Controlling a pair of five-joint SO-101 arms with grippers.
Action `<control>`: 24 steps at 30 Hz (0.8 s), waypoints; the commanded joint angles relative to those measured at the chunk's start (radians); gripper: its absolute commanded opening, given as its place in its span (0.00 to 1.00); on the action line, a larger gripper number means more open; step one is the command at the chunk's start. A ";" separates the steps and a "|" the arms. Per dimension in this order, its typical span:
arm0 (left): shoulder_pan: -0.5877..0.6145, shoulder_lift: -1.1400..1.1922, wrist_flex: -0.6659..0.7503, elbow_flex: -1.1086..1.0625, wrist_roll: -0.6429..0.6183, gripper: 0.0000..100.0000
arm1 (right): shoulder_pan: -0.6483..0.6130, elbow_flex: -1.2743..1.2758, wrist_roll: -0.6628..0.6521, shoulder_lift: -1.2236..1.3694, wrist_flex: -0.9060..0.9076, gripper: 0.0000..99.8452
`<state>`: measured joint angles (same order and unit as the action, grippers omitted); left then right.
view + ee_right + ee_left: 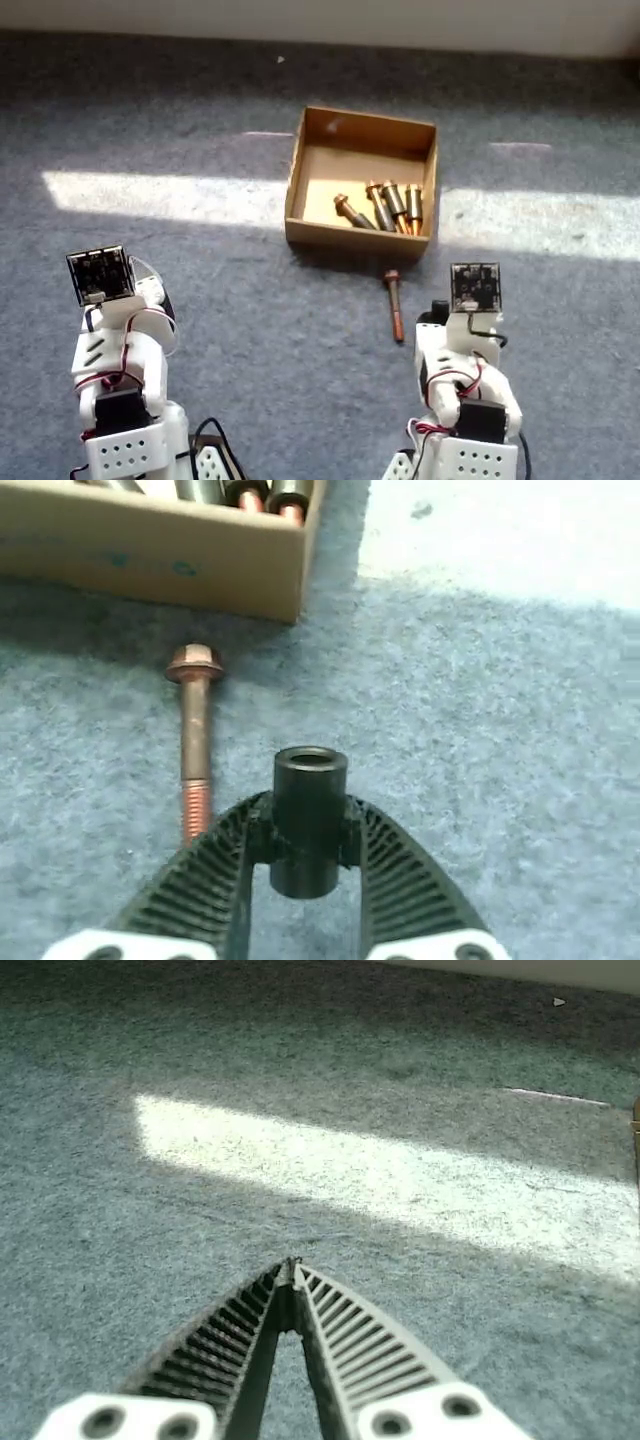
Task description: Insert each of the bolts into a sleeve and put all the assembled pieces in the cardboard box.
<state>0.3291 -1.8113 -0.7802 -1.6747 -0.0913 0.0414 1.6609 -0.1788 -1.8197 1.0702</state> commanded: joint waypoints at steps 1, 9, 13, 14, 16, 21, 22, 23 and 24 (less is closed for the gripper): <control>0.002 -0.008 -0.002 -0.022 0.012 0.02 | 0.068 -0.001 0.003 -0.016 -0.025 0.01; 0.002 -0.008 -0.002 -0.022 0.012 0.02 | 0.101 0.113 0.009 -0.016 -0.027 0.01; 0.001 -0.008 0.002 -0.022 0.011 0.02 | 0.147 0.140 0.011 -0.016 -0.038 0.01; -0.001 -0.010 0.002 -0.022 0.011 0.02 | 0.162 0.143 0.017 -0.016 -0.053 0.01; -0.019 -0.010 -0.003 -0.007 0.011 0.02 | 0.199 0.145 0.077 -0.016 -0.079 0.01; -0.101 -0.008 -0.106 0.120 0.011 0.02 | 0.232 0.145 0.137 -0.016 -0.091 0.01; -0.133 -0.008 -0.141 0.165 0.011 0.02 | 0.232 0.145 0.137 -0.016 -0.091 0.01; -0.165 -0.008 -0.175 0.208 0.011 0.02 | 0.232 0.145 0.137 -0.016 -0.091 0.01; -0.199 -0.007 -0.204 0.252 0.011 0.02 | 0.232 0.145 0.138 -0.016 -0.091 0.01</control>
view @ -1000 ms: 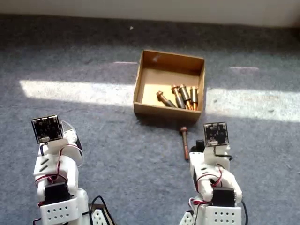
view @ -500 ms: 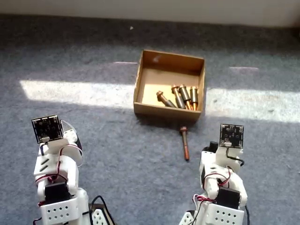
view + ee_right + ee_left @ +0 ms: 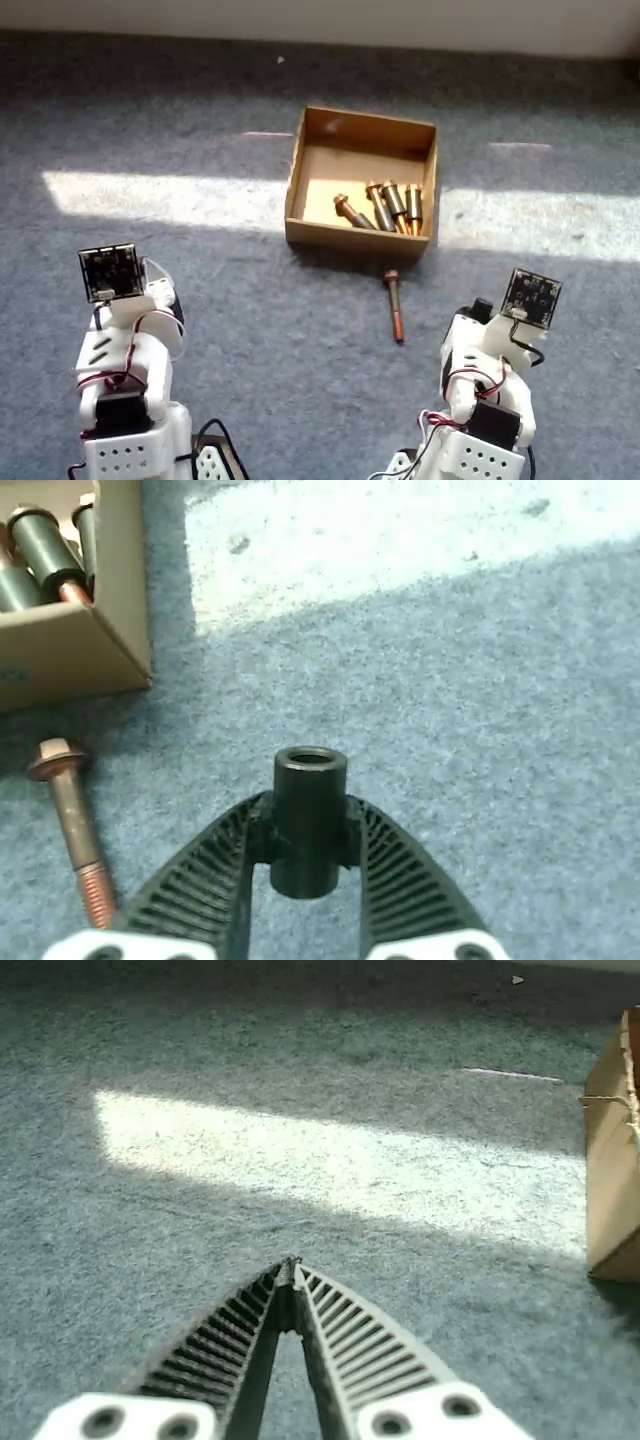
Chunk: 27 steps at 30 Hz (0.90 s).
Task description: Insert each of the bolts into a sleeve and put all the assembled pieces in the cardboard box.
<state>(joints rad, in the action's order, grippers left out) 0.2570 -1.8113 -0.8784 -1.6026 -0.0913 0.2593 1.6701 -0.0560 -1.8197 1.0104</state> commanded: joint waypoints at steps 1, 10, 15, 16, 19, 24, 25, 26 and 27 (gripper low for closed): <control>-0.162 -0.007 -0.135 0.223 0.011 0.02 | 0.013 0.136 0.015 -0.016 -0.031 0.01; -0.401 0.064 -0.336 0.484 0.009 0.01 | 0.012 0.136 0.018 -0.016 -0.030 0.01; -0.446 0.283 -0.348 0.610 0.006 0.01 | 0.010 0.136 0.018 -0.016 -0.030 0.01; -0.455 0.329 -0.348 0.634 0.006 0.01 | 0.010 0.136 0.018 -0.016 -0.030 0.01; -0.483 0.447 -0.345 0.688 0.005 0.01 | 0.010 0.136 0.018 -0.016 -0.030 0.01; -0.539 0.610 -0.341 0.731 -0.035 0.01 | 0.010 0.136 0.018 -0.016 -0.030 0.01; -0.555 0.636 -0.341 0.740 -0.041 0.01 | 0.010 0.136 0.018 -0.016 -0.030 0.01; -0.573 0.662 -0.341 0.753 -0.049 0.01 | 0.010 0.136 0.018 -0.016 -0.030 0.01; -0.590 0.687 -0.341 0.765 -0.058 0.01 | 0.010 0.136 0.018 -0.016 -0.030 0.01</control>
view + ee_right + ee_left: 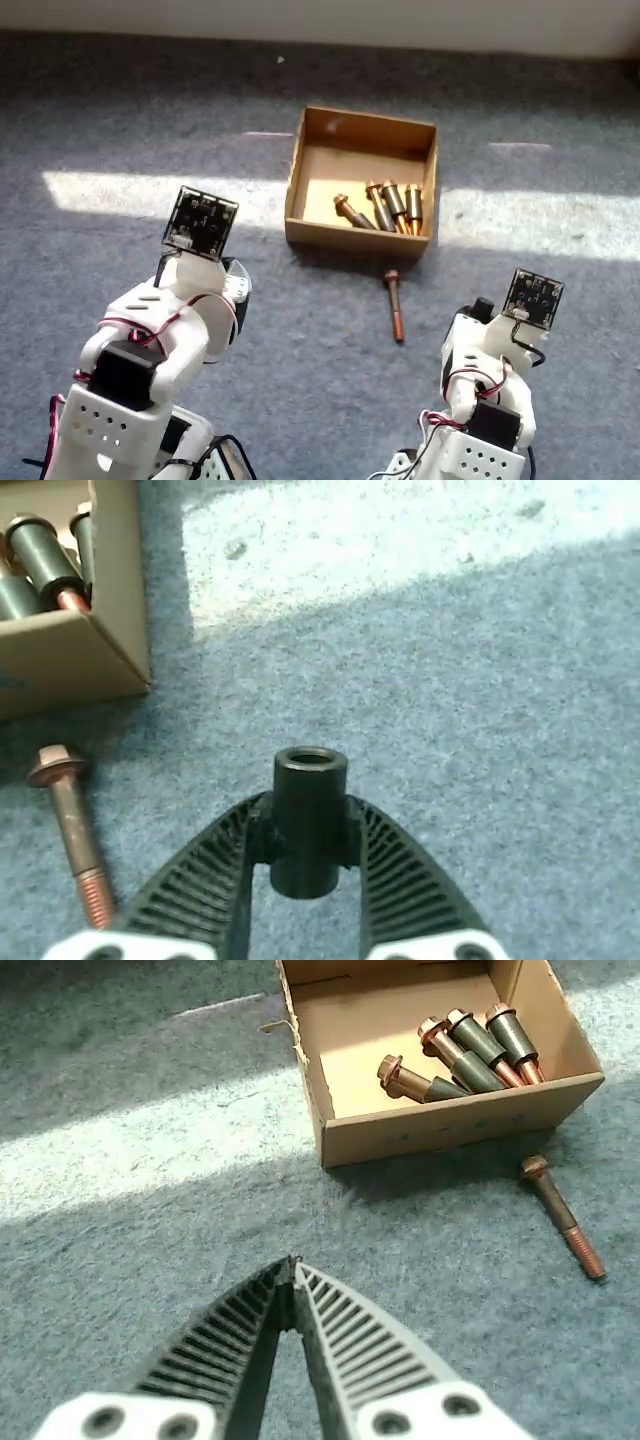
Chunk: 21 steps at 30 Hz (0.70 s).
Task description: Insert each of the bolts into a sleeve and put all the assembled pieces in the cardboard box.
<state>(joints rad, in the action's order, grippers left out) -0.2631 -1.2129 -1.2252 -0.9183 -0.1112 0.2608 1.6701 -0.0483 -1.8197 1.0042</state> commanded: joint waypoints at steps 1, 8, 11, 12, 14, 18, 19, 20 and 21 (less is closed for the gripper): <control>-0.085 0.111 0.006 0.096 -0.046 0.01 | 0.008 0.136 0.011 -0.016 -0.024 0.01; -0.139 0.265 0.083 0.165 -0.080 0.01 | 0.008 0.136 0.011 -0.016 -0.024 0.01; -0.147 0.348 0.144 0.165 -0.080 0.01 | 0.008 0.136 0.011 -0.016 -0.024 0.01; -0.151 0.375 0.164 0.166 -0.080 0.01 | 0.008 0.136 0.011 -0.016 -0.024 0.01; -0.154 0.430 0.201 0.168 -0.081 0.01 | 0.008 0.136 0.011 -0.016 -0.024 0.01; -0.154 0.539 0.219 0.229 -0.081 0.01 | 0.008 0.136 0.009 -0.016 -0.024 0.01; -0.154 0.568 0.219 0.252 -0.083 0.01 | 0.008 0.136 0.009 -0.016 -0.024 0.01; -0.154 0.595 0.219 0.277 -0.084 0.01 | 0.008 0.134 0.009 -0.016 -0.024 0.01; -0.154 0.621 0.219 0.298 -0.101 0.01 | 0.008 0.134 0.009 -0.016 -0.024 0.01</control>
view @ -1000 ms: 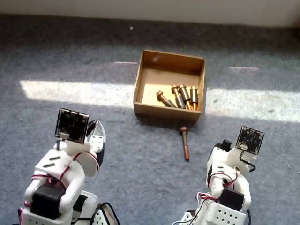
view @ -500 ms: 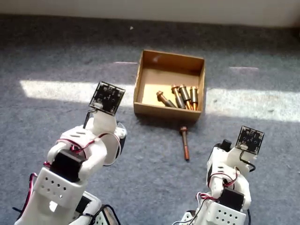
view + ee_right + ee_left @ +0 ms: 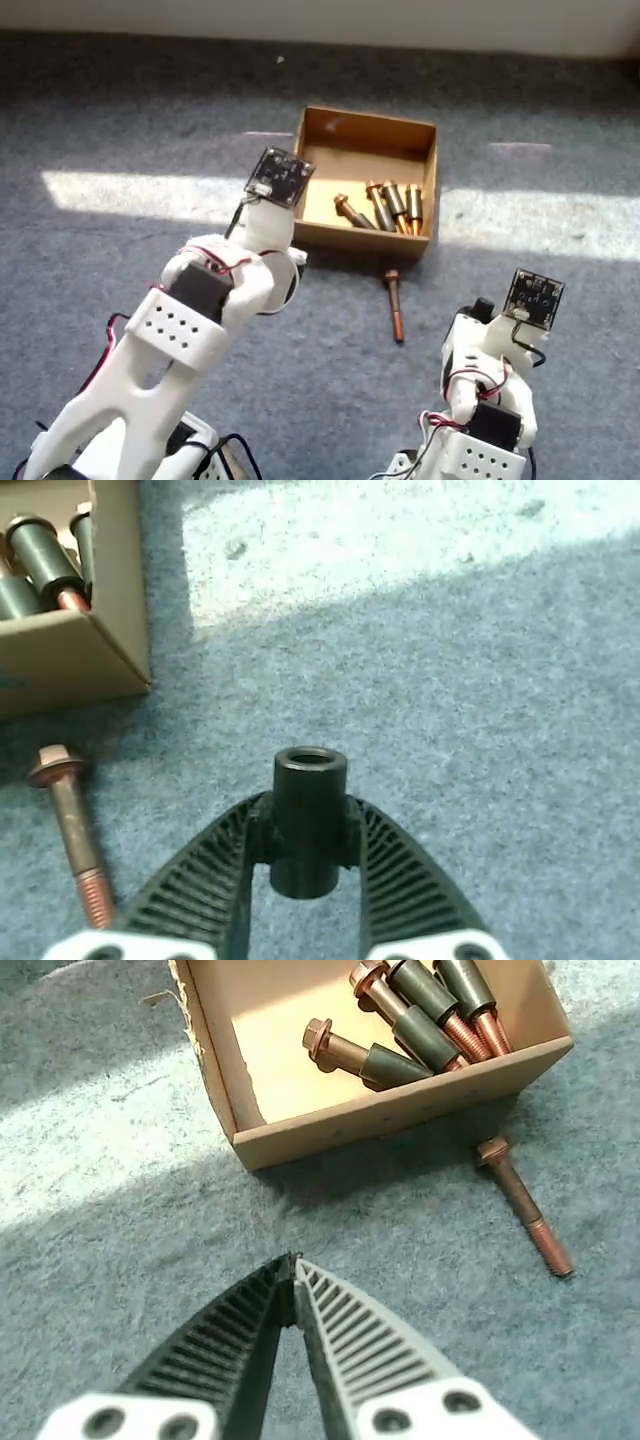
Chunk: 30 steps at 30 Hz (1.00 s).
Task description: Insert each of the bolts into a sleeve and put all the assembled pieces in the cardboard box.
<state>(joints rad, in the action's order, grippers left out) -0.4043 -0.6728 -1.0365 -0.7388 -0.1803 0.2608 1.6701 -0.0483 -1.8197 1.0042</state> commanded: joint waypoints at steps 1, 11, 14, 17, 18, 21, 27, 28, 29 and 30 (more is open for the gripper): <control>-0.013 0.107 0.031 0.142 -0.055 0.01 | 0.008 0.134 0.009 -0.016 -0.024 0.01; -0.021 0.375 0.031 0.348 -0.126 0.02 | 0.008 0.134 0.008 -0.016 -0.024 0.01; -0.042 0.458 0.031 0.403 -0.126 0.02 | 0.008 0.134 0.006 -0.016 -0.024 0.01; -0.087 0.530 0.032 0.453 -0.126 0.02 | 0.008 0.134 0.006 -0.016 -0.024 0.01; -0.105 0.552 0.032 0.470 -0.126 0.02 | 0.008 0.134 0.006 -0.016 -0.024 0.01; -0.162 0.608 0.035 0.515 -0.160 0.02 | 0.008 0.134 0.006 -0.016 -0.022 0.01; -0.223 0.740 0.037 0.613 -0.364 0.02 | 0.012 0.134 0.006 -0.016 -0.021 0.01; -0.229 0.766 0.037 0.630 -0.374 0.02 | 0.012 0.134 0.008 -0.016 -0.019 0.01; -0.237 0.796 0.037 0.647 -0.377 0.02 | 0.013 0.134 0.008 -0.016 -0.019 0.01; -0.242 0.825 0.037 0.665 -0.387 0.02 | 0.013 0.134 0.008 -0.016 -0.019 0.01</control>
<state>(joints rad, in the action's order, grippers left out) -0.6038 0.0867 -1.0196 -0.1726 -0.5163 0.2608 1.6701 -0.0483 -1.8197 1.0042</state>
